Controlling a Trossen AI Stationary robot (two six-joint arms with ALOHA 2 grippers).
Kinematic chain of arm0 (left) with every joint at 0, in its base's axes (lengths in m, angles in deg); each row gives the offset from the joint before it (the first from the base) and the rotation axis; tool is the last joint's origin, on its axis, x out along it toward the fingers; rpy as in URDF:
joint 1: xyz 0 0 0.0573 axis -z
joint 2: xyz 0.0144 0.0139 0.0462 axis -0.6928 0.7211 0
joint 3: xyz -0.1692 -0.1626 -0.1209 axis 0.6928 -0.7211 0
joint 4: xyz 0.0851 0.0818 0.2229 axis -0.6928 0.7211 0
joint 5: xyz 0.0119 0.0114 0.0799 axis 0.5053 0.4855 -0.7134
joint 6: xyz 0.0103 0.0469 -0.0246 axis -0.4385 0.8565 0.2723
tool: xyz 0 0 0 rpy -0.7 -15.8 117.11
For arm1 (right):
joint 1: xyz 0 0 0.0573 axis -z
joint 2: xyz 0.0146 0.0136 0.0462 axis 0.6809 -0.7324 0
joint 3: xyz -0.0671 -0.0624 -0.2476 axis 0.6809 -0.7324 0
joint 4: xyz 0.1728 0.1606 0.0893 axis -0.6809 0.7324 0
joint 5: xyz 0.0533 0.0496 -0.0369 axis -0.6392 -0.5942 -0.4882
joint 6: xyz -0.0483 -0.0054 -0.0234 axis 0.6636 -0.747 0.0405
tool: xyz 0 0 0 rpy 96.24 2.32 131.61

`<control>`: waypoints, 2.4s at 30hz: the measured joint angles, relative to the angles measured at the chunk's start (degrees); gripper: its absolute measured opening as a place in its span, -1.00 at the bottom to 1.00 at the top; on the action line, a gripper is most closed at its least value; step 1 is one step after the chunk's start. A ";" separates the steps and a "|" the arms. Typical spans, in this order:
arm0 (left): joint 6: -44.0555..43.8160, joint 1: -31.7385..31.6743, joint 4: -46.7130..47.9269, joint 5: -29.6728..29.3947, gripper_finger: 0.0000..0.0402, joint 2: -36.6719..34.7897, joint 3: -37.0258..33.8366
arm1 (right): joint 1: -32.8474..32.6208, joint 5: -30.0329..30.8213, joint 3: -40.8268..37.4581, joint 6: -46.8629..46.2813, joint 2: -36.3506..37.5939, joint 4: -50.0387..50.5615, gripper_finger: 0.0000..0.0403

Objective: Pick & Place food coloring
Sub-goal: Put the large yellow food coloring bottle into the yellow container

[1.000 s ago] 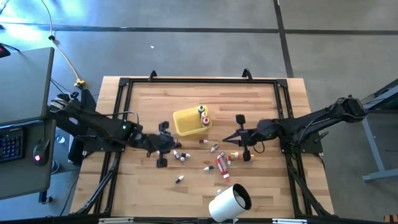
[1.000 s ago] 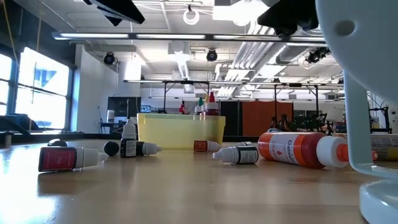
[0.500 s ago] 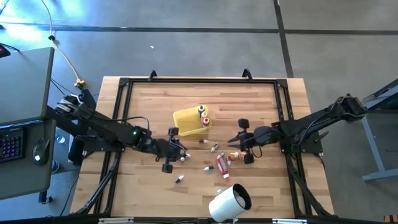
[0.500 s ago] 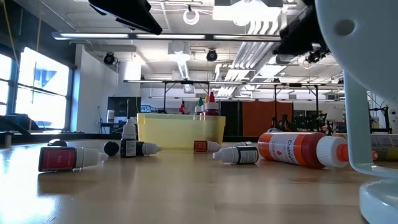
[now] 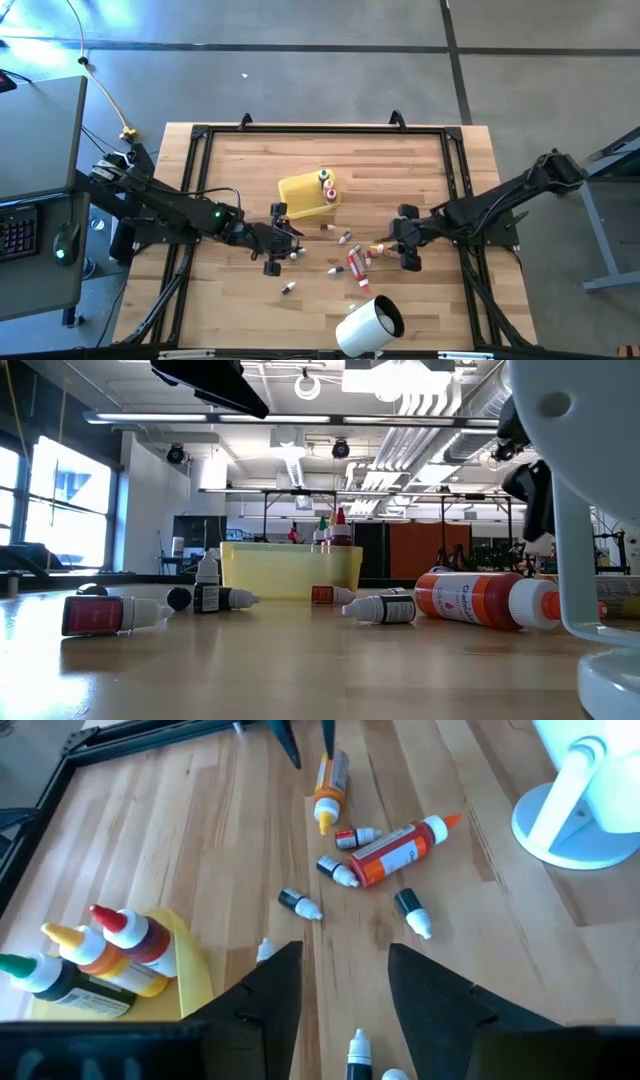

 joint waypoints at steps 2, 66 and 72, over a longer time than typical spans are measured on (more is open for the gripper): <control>-0.01 0.00 0.00 -0.04 -0.27 0.00 0.00 | -1.32 1.40 0.00 -0.06 -2.23 0.08 -0.23; 6.00 0.00 -10.19 -17.60 -0.27 -0.07 -0.04 | 13.61 0.75 18.73 29.99 -10.06 -30.86 -0.24; 14.45 0.00 -21.98 -17.42 -0.27 -0.07 -0.04 | 14.03 -6.84 18.73 30.91 -10.06 -36.72 -0.24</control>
